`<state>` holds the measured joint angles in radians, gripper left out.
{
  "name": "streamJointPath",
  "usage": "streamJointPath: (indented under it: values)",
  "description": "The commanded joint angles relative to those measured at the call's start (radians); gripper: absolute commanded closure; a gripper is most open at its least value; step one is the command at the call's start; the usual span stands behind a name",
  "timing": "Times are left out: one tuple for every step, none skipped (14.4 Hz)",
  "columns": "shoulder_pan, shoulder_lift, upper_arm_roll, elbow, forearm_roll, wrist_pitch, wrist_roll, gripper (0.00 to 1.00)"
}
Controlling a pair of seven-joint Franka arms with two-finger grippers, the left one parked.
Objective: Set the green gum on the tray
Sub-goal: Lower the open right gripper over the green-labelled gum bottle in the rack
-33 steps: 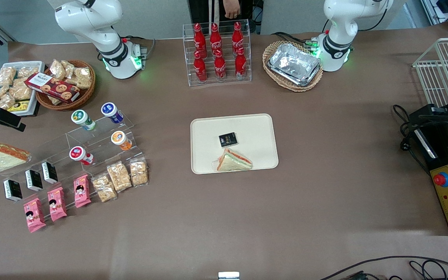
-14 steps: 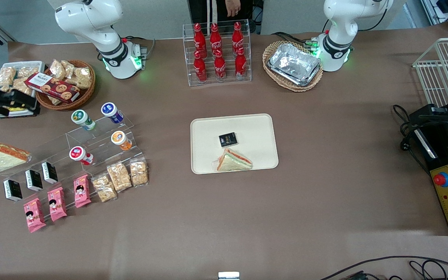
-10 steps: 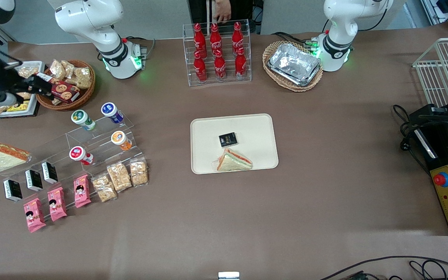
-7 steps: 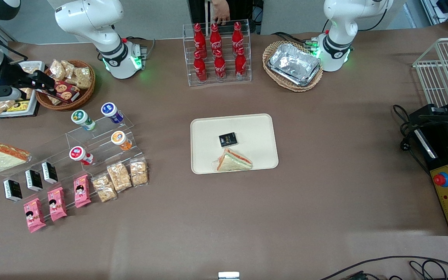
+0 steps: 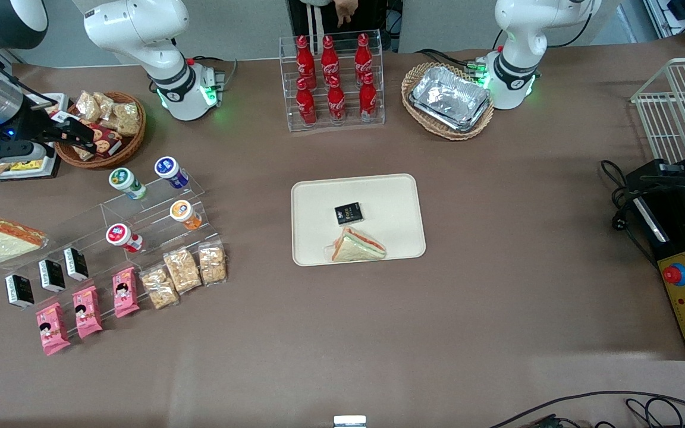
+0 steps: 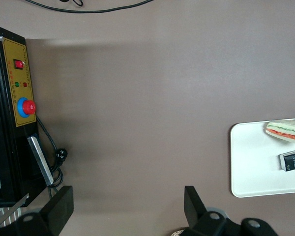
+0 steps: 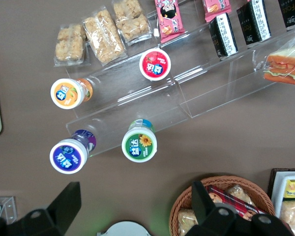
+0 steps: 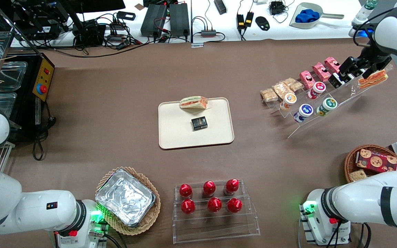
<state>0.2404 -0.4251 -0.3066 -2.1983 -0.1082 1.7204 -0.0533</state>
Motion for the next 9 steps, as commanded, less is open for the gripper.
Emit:
streamJointPath:
  values:
    - [-0.013,-0.055,0.000,-0.109,-0.025,0.093,0.015,0.00]
    - [-0.013,-0.052,-0.002,-0.124,-0.025,0.114,0.015,0.00]
    - [-0.013,-0.047,-0.002,-0.139,-0.025,0.137,0.015,0.00]
    - [-0.013,-0.044,-0.002,-0.167,-0.025,0.174,0.015,0.00]
    - [-0.015,-0.043,-0.002,-0.201,-0.025,0.215,0.015,0.00]
    - [-0.016,-0.040,-0.003,-0.231,-0.025,0.255,0.015,0.00]
    - [-0.016,-0.026,-0.005,-0.251,-0.025,0.287,0.015,0.00]
    - [-0.016,-0.006,-0.012,-0.262,-0.025,0.312,0.015,0.00]
    - [-0.015,0.018,-0.019,-0.268,-0.025,0.332,0.015,0.00]
